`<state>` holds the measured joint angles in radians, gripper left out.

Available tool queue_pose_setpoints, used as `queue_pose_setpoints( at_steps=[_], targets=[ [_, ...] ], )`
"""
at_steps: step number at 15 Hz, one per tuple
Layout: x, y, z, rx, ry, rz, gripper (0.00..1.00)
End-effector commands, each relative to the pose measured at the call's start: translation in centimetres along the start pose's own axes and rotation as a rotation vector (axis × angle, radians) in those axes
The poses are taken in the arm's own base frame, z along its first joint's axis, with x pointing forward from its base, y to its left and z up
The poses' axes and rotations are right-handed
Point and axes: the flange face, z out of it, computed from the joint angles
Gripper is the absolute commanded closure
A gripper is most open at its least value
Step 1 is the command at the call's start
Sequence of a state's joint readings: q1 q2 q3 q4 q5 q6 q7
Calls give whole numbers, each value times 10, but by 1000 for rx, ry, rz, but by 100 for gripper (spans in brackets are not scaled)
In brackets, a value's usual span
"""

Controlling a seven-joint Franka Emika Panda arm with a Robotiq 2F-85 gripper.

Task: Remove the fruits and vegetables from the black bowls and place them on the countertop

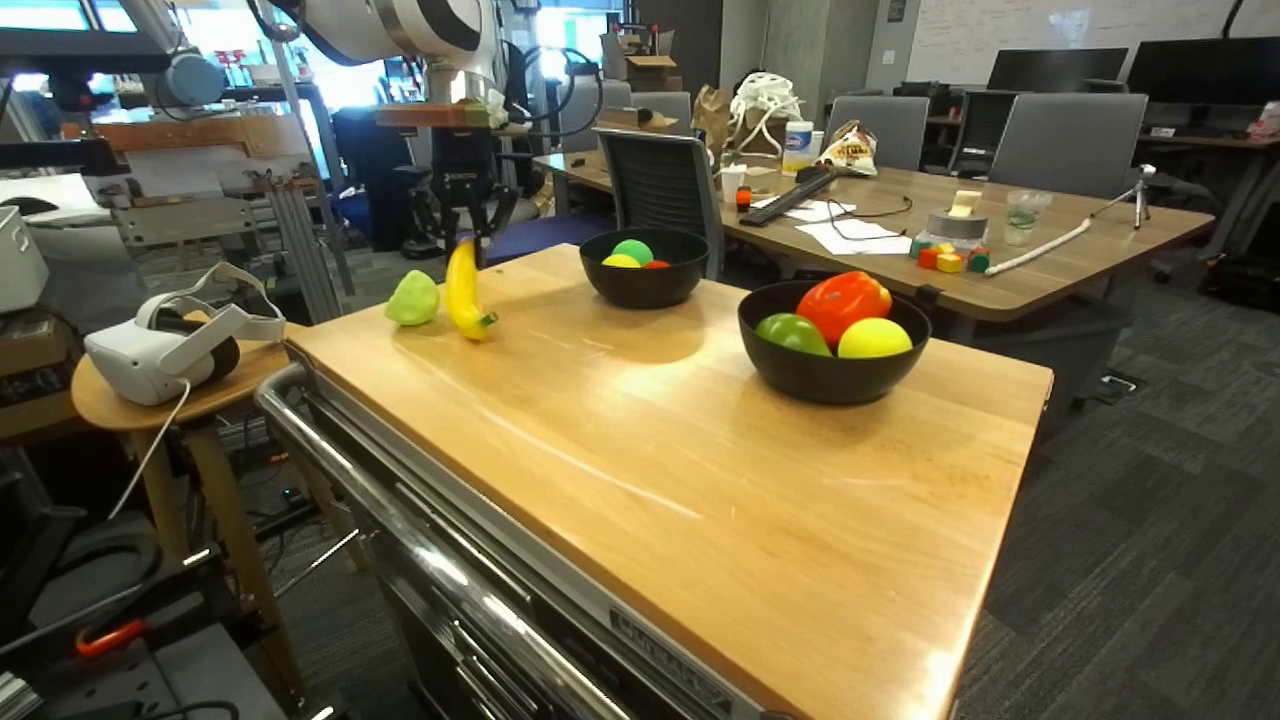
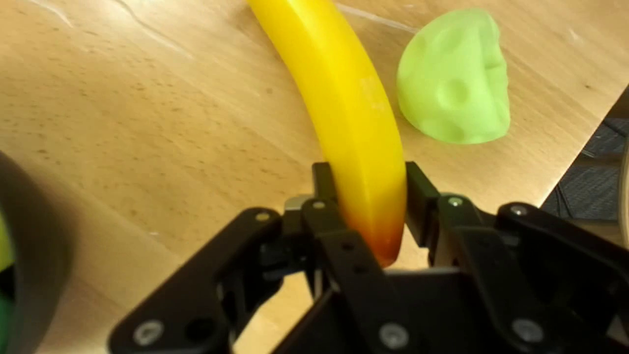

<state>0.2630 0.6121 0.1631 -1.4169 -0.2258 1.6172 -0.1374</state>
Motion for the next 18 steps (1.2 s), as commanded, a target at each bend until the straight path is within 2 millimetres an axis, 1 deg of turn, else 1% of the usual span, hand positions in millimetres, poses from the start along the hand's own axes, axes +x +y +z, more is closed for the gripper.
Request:
queue_pose_setpoints(
  at_steps=[1, 2, 3, 5, 6, 7, 9, 10, 12, 13, 14, 15, 16, 17, 18],
  targets=[
    [-11, -25, 17, 1, 16, -19, 86],
    [-11, -28, 21, -5, 18, -28, 84],
    [-11, -29, 23, -20, 28, -32, 44],
    [-11, -22, 19, -45, 53, -42, 31],
    [-12, -15, 11, -64, 72, -43, 24],
    [-14, -6, -1, -85, 97, -45, 16],
    [-19, 15, -37, -128, 182, -16, 0],
    [-26, 29, -64, -152, 233, 28, 0],
    [-43, 50, -108, -175, 312, 107, 0],
    [-54, 59, -128, -66, 319, 144, 0],
    [-60, 70, -151, -96, 386, -14, 0],
    [-63, 81, -166, -80, 430, -30, 0],
    [-63, 99, -176, -72, 479, -64, 0],
    [-61, 121, -180, -66, 527, -90, 1],
    [-53, 145, -166, -234, 420, -73, 0]
  ],
)
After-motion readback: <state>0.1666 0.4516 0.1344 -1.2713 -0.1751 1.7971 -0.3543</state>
